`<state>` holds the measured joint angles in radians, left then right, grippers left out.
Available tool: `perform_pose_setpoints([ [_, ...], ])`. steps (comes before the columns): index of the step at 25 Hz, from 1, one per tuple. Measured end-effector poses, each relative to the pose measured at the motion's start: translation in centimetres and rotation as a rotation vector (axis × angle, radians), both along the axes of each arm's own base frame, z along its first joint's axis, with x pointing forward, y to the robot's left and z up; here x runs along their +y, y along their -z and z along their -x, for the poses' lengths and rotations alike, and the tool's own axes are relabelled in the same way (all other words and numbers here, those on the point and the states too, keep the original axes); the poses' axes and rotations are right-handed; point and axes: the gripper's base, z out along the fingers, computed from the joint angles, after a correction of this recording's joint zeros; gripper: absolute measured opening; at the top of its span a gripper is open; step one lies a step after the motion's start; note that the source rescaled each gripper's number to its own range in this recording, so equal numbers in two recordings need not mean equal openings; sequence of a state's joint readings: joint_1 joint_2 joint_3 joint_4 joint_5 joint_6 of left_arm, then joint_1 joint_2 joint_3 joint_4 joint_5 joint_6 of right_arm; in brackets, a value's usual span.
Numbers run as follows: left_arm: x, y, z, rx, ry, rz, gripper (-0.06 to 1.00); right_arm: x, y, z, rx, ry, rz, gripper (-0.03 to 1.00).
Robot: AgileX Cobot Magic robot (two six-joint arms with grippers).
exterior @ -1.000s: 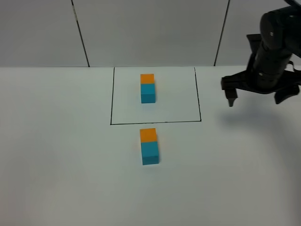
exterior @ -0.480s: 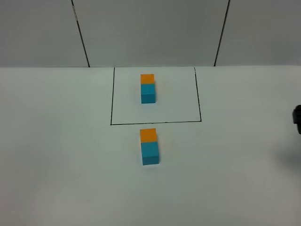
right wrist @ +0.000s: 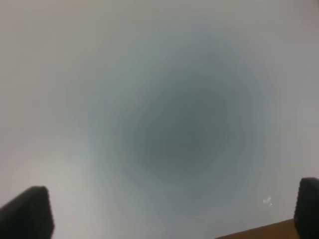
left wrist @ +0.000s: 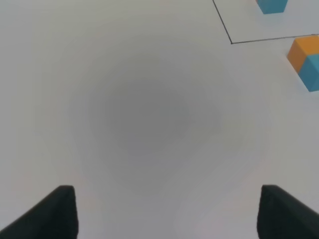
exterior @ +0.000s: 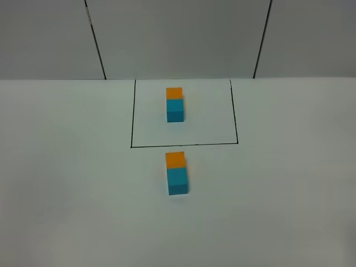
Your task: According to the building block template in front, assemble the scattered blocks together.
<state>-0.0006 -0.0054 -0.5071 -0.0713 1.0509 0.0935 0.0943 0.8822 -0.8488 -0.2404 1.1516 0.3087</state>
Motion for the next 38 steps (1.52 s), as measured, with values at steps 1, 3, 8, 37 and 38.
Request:
perform_pose_setpoints([
  [1,0.0,0.0,0.0,0.000,0.000,0.000,0.66,0.0,0.2,1.1,-0.013,-0.019,-0.009,0.98],
  [3,0.0,0.0,0.0,0.000,0.000,0.000,0.66,0.1,0.7,2.9,-0.036,-0.055,-0.026,0.97],
  [8,0.0,0.0,0.0,0.000,0.000,0.000,0.66,0.3,2.0,6.9,-0.136,-0.150,-0.043,0.97],
  [37,0.0,0.0,0.0,0.000,0.000,0.000,0.66,0.8,4.6,14.6,-0.562,-0.312,-0.084,0.74],
  [38,0.0,0.0,0.0,0.000,0.000,0.000,0.66,0.8,4.6,14.6,-0.562,-0.310,-0.083,0.74],
])
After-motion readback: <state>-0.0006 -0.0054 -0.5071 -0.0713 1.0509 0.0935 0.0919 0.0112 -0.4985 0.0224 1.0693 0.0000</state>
